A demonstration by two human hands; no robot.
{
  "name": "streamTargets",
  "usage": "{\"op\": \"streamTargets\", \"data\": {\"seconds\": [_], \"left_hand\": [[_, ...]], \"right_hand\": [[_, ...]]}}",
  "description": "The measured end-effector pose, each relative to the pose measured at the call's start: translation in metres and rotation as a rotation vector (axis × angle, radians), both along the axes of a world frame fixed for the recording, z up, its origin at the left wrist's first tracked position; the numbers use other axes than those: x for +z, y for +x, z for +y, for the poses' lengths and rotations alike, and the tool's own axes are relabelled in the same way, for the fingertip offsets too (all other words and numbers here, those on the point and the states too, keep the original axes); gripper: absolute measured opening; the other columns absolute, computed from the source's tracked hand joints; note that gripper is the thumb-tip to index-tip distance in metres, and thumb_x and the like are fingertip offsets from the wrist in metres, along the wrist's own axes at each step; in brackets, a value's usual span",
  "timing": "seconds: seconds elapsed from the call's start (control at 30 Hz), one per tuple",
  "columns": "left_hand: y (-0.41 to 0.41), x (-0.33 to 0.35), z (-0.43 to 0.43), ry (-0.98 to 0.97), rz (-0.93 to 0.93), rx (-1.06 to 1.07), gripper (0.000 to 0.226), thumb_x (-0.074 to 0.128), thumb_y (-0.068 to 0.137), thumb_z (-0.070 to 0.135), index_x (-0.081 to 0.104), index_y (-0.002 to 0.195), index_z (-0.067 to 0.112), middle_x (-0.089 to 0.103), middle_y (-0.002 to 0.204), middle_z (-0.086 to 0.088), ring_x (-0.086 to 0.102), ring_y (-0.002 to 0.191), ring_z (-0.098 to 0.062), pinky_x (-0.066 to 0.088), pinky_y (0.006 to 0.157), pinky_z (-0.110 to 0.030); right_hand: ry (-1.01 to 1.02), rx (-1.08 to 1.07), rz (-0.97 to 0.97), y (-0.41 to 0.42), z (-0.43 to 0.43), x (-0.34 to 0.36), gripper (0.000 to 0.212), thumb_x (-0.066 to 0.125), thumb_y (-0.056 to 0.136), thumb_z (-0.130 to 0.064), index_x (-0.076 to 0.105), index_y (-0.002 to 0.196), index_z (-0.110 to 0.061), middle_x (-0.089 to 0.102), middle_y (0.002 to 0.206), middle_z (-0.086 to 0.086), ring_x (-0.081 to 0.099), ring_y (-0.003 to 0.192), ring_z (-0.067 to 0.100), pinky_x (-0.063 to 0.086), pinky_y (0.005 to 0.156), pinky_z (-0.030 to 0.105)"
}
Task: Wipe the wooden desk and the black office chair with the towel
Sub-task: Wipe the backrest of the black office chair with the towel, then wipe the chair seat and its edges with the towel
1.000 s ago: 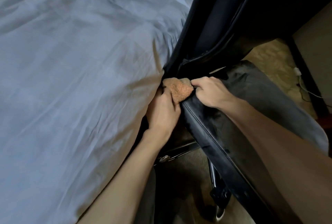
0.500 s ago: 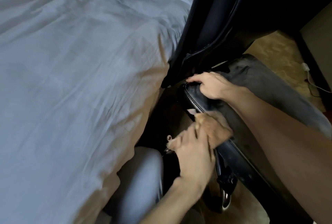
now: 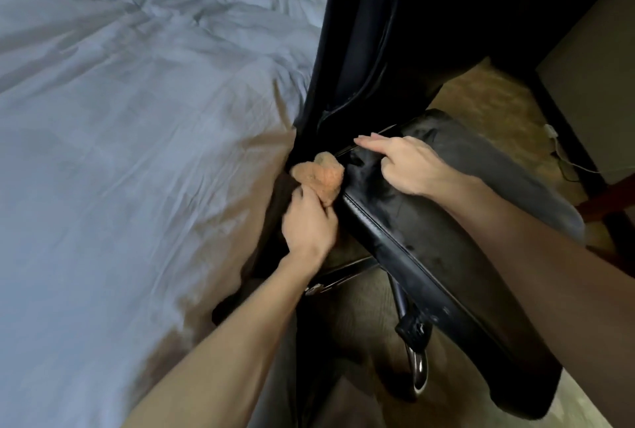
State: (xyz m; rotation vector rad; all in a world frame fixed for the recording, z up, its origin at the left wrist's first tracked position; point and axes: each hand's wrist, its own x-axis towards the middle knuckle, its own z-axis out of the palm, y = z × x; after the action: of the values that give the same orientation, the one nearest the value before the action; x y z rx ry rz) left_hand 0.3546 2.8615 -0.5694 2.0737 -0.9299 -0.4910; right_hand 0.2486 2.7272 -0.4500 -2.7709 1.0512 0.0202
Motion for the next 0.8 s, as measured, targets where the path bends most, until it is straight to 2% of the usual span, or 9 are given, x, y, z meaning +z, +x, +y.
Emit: {"op": "streamTargets", "data": {"seconds": [0.1,0.2,0.33,0.4,0.43,0.5,0.6,0.7,0.8], "left_hand": [[-0.049,-0.019,0.030,0.007,-0.092,-0.023,0.043,0.057,0.095,0.026,0.051,0.134,0.008,0.055,0.130,-0.017,0.063,0.104,-0.044,0.052,0.085,-0.050],[-0.114,-0.035,0.070,-0.083,-0.061,-0.119,0.042,0.052,0.092,0.038,0.049,0.129,0.018,0.060,0.124,-0.012,0.068,0.091,-0.039,0.058,0.076,-0.048],[-0.159,-0.030,0.101,-0.088,-0.091,-0.296,0.041,0.050,0.091,0.040,0.054,0.127,0.021,0.059,0.129,-0.002,0.069,0.095,-0.030,0.057,0.082,-0.042],[-0.152,-0.025,0.107,-0.080,-0.181,-0.409,0.048,0.046,0.090,0.041,0.055,0.132,0.021,0.060,0.130,-0.001,0.069,0.101,-0.031,0.057,0.086,-0.044],[-0.142,-0.022,0.109,-0.097,-0.216,-0.441,0.052,0.041,0.087,0.043,0.056,0.131,0.020,0.062,0.127,-0.003,0.069,0.099,-0.033,0.057,0.083,-0.044],[-0.118,-0.016,0.107,-0.155,-0.187,-0.378,0.044,0.041,0.088,0.039,0.060,0.121,0.018,0.067,0.115,-0.008,0.069,0.095,-0.038,0.053,0.075,-0.045],[-0.075,-0.009,0.090,-0.158,-0.013,-0.067,0.027,0.054,0.098,0.027,0.062,0.121,0.014,0.069,0.116,-0.017,0.064,0.107,-0.042,0.048,0.083,-0.046],[-0.033,-0.001,0.067,-0.193,0.110,0.193,0.033,0.057,0.098,0.028,0.058,0.125,0.010,0.064,0.125,-0.021,0.060,0.116,-0.044,0.045,0.092,-0.048],[-0.019,-0.005,0.049,-0.189,0.031,0.192,0.039,0.053,0.097,0.030,0.054,0.132,0.013,0.060,0.127,-0.018,0.059,0.116,-0.043,0.046,0.094,-0.051]], "right_hand": [[-0.004,0.010,-0.021,-0.003,0.004,0.000,0.076,0.035,0.089,0.007,0.045,0.156,-0.028,0.040,0.160,-0.016,0.027,0.152,0.002,0.023,0.125,0.030],[0.013,0.013,-0.017,-0.005,0.010,-0.014,0.076,0.035,0.088,0.006,0.046,0.154,-0.030,0.040,0.161,-0.015,0.028,0.153,0.005,0.025,0.125,0.037],[0.023,-0.002,-0.008,-0.020,0.020,-0.027,0.078,0.031,0.084,-0.003,0.046,0.153,-0.036,0.038,0.163,-0.013,0.030,0.154,0.016,0.024,0.126,0.043],[0.023,-0.033,-0.021,-0.032,0.024,-0.023,0.077,0.033,0.085,-0.001,0.047,0.153,-0.035,0.038,0.163,-0.012,0.029,0.154,0.016,0.023,0.127,0.042],[0.018,-0.050,-0.033,-0.039,0.027,-0.020,0.076,0.034,0.086,0.001,0.048,0.152,-0.034,0.039,0.162,-0.011,0.030,0.154,0.015,0.023,0.127,0.040],[0.008,-0.083,-0.059,-0.053,0.032,-0.012,0.074,0.035,0.084,-0.002,0.052,0.149,-0.033,0.043,0.160,-0.010,0.032,0.152,0.012,0.026,0.125,0.039],[-0.012,-0.140,-0.091,-0.075,0.042,-0.004,0.072,0.034,0.084,-0.004,0.055,0.147,-0.032,0.045,0.159,-0.008,0.034,0.151,0.013,0.029,0.123,0.040],[-0.035,-0.176,-0.126,-0.093,0.059,0.002,0.070,0.035,0.089,0.002,0.055,0.147,-0.032,0.044,0.159,-0.011,0.031,0.152,0.010,0.028,0.122,0.039],[-0.061,-0.189,-0.128,-0.111,0.079,0.008,0.069,0.035,0.090,0.001,0.053,0.148,-0.033,0.041,0.162,-0.010,0.031,0.153,0.012,0.026,0.123,0.039]]}}
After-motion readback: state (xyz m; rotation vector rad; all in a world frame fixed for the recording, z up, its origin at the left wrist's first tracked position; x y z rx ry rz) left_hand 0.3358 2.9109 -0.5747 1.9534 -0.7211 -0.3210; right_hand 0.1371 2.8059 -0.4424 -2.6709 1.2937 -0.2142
